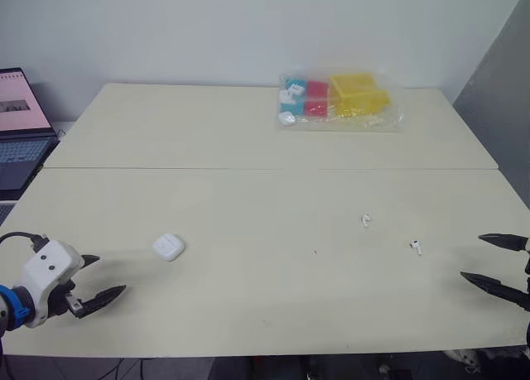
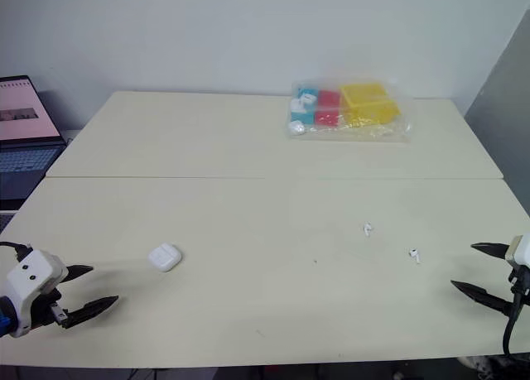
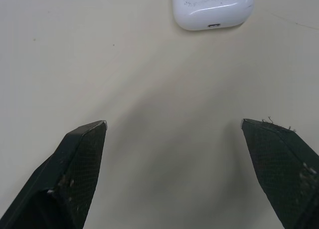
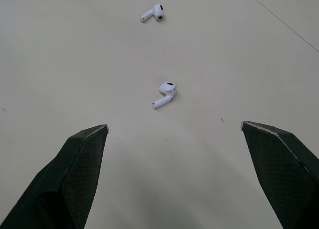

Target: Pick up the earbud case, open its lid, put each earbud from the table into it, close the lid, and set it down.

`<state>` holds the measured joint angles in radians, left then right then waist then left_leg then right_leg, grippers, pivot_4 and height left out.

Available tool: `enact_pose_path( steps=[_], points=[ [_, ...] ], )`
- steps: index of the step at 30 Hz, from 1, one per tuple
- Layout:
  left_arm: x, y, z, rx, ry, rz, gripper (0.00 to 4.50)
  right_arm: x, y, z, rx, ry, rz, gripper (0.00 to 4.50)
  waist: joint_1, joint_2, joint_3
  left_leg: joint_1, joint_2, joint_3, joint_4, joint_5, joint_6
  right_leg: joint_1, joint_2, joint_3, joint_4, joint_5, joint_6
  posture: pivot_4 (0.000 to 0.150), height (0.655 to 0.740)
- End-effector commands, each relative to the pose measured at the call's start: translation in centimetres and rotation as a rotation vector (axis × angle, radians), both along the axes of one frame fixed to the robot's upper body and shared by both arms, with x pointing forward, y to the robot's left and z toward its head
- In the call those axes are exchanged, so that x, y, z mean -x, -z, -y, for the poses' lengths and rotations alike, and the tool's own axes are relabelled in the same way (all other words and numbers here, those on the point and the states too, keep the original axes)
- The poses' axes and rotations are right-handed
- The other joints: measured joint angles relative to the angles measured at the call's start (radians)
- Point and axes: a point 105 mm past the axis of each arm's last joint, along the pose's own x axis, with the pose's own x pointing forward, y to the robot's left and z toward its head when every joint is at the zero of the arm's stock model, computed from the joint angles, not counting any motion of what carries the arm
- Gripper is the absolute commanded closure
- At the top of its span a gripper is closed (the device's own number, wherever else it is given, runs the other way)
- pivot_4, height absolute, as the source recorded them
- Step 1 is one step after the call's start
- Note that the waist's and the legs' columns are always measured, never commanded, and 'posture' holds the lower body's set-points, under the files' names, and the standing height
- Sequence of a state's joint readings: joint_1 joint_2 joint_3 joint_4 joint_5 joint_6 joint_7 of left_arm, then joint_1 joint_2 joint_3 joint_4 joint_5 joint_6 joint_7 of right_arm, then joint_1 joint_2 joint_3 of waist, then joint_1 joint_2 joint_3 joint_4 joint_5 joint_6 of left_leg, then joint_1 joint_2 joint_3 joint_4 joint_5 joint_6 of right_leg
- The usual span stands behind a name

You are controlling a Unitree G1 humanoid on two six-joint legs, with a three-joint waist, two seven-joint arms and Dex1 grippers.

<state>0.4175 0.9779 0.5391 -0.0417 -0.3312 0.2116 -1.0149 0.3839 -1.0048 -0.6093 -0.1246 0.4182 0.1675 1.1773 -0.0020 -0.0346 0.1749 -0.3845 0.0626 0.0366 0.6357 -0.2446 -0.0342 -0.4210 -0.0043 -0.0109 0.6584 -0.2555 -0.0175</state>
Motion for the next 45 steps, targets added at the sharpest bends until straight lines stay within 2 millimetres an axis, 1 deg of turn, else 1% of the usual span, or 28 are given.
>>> enact_pose_path(
  steps=[1,4,7,12,17,19,27,31,35,37,38,39,41,42,43,45],
  points=[
    [-0.4,-1.4,-0.2,0.000,-0.006,0.065,0.00,-0.2,-0.7,0.0,0.009,-0.005,0.037,0.03,0.000,0.000,0.000,0.000,0.000,0.000,0.000,0.000,0.000,0.000,0.000,0.000,0.000,0.000,0.000,0.150,0.7400],
    [-0.8,-1.9,-0.3,0.003,-0.022,0.102,0.00,-0.3,-0.5,0.0,0.012,-0.006,0.040,0.03,0.000,0.000,0.000,0.000,0.000,0.000,0.000,0.000,0.000,0.000,0.000,0.000,0.000,0.000,0.000,0.150,0.7400],
    [-0.7,-1.9,-0.1,0.006,0.013,0.099,0.00,-0.3,-0.5,0.0,0.012,-0.007,0.041,0.03,0.000,0.000,0.000,0.000,0.000,0.001,0.000,0.000,0.000,0.000,0.000,0.000,0.000,0.000,0.000,0.150,0.7400],
    [-0.7,-2.7,0.2,0.073,0.039,0.120,0.00,-0.3,-0.5,-0.1,0.009,-0.008,0.042,0.03,0.000,0.000,0.000,0.000,0.000,0.001,0.000,0.000,0.000,0.000,0.001,0.000,0.001,0.000,0.000,0.150,0.7400],
    [-0.8,-2.8,-0.1,0.047,0.042,0.127,0.00,-0.4,-0.4,-0.2,0.007,-0.009,0.046,0.03,0.000,0.000,0.000,0.001,0.000,0.001,0.000,0.000,0.000,0.001,0.001,0.001,0.001,0.000,0.000,0.150,0.7400],
    [-0.7,-2.8,-0.2,0.062,0.030,0.122,0.00,-0.4,-0.3,-0.3,0.004,-0.009,0.046,0.03,0.000,0.000,0.000,0.001,0.000,0.001,0.000,0.000,0.000,0.001,0.001,0.001,0.002,0.000,0.000,0.150,0.7400],
    [-0.1,-2.9,0.6,0.127,0.063,0.063,0.00,-0.6,-0.5,-0.5,0.005,-0.015,0.052,0.03,0.000,0.000,0.000,0.002,0.000,0.002,0.000,0.000,0.000,0.001,0.002,0.001,0.002,0.000,0.000,0.150,0.7400],
    [-0.2,-2.8,1.4,0.131,0.091,0.043,0.00,-1.0,-1.0,-1.1,0.005,-0.044,0.068,0.03,0.000,0.000,0.000,0.002,0.000,0.001,0.000,0.000,0.000,0.001,0.002,0.001,0.003,0.000,0.000,0.150,0.7400],
    [-0.5,-3.1,2.0,0.132,0.116,0.058,0.00,-1.0,-1.3,-1.7,0.006,-0.072,0.067,0.03,0.000,0.000,0.000,0.002,0.000,0.001,0.000,0.000,0.000,0.001,0.002,0.001,0.004,0.000,0.001,0.150,0.7400],
    [-0.8,-3.2,2.4,0.143,0.124,0.070,0.00,-0.9,-1.5,-2.6,0.011,-0.118,0.061,0.03,0.000,0.000,0.000,0.002,0.000,0.001,0.000,0.000,0.000,0.001,0.002,0.001,0.004,0.000,0.001,0.150,0.7400],
    [-0.9,-3.3,2.7,0.144,0.133,0.073,0.00,-0.9,-1.9,-3.5,0.008,-0.153,0.066,0.03,0.000,0.000,0.000,0.002,0.000,0.001,0.000,0.000,0.000,0.001,0.002,0.001,0.004,0.001,0.001,0.150,0.7400],
    [-1.1,-3.2,3.0,0.144,0.139,0.074,0.00,-1.1,-2.5,-4.9,-0.003,-0.205,0.073,0.03,0.000,0.000,0.000,0.002,0.000,0.001,0.000,0.000,0.000,0.001,0.002,0.001,0.004,0.001,0.001,0.150,0.7400],
    [-1.3,-3.0,3.3,0.142,0.142,0.075,0.00,-1.3,-3.4,-7.1,-0.026,-0.280,0.081,0.03,-0.004,0.000,0.000,0.003,0.000,0.002,0.000,0.000,0.000,0.001,0.003,0.001,0.005,0.002,0.003,0.150,0.7400],
    [-1.4,-2.9,3.3,0.142,0.141,0.075,0.00,-1.3,-3.7,-7.9,-0.036,-0.302,0.081,0.03,-0.005,0.000,0.000,0.003,0.000,0.002,0.000,0.000,0.000,0.001,0.003,0.001,0.005,0.003,0.005,0.150,0.7400],
    [-1.8,-2.7,3.2,0.133,0.127,0.080,0.00,-1.7,-4.1,-9.2,-0.049,-0.344,0.087,0.03,-0.005,0.000,-0.001,0.004,0.000,0.001,0.001,0.000,0.000,0.001,0.003,0.001,0.005,0.003,0.005,0.150,0.7400],
    [-2.2,-2.5,3.1,0.122,0.108,0.086,0.00,-2.0,-4.6,-10.6,-0.060,-0.388,0.089,0.03,-0.006,0.000,-0.001,0.004,0.000,0.001,0.001,0.000,0.000,0.001,0.004,0.001,0.006,0.003,0.005,0.150,0.7400]
  ],
)
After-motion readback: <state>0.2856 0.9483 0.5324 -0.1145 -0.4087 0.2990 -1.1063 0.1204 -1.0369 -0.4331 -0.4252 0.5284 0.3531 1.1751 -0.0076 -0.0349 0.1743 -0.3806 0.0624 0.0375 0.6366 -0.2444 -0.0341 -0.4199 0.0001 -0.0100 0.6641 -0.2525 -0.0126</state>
